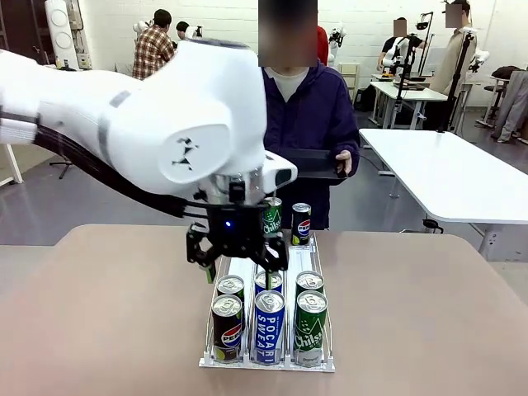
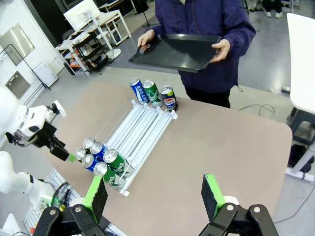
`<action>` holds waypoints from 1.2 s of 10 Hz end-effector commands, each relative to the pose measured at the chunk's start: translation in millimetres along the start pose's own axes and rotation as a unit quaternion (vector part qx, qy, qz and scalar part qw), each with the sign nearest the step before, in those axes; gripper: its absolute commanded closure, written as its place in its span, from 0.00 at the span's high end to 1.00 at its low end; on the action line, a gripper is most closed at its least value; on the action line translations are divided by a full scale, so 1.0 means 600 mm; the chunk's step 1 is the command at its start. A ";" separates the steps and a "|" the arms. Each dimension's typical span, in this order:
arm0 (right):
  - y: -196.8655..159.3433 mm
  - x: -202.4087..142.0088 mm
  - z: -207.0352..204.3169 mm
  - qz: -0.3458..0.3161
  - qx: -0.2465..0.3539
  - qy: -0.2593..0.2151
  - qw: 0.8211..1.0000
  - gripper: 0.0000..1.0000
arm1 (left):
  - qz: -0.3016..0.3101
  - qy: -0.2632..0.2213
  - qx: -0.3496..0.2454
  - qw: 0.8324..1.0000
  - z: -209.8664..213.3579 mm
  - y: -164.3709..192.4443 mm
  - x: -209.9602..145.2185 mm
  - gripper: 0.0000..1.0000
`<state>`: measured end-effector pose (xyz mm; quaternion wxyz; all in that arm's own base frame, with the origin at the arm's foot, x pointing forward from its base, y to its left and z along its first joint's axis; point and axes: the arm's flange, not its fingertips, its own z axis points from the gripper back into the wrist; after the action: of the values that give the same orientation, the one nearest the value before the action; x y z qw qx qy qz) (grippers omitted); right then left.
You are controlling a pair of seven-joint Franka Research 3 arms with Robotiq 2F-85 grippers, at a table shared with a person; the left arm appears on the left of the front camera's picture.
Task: Retrieve and hand over the desired beverage to the person.
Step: Pick up a can of the same type that the person held from the Automatic Can Dispenser.
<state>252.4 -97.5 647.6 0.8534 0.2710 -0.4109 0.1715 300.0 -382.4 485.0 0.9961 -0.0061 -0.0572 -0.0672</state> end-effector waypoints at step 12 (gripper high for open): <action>-0.001 -0.002 -0.002 0.005 0.014 -0.003 1.000 1.00 | 0.051 0.030 0.003 0.998 -0.064 -0.078 0.035 1.00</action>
<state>252.4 -97.5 647.6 0.8534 0.2709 -0.4109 0.1716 317.5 -426.2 451.3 0.9996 -0.0127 -0.0162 -0.0173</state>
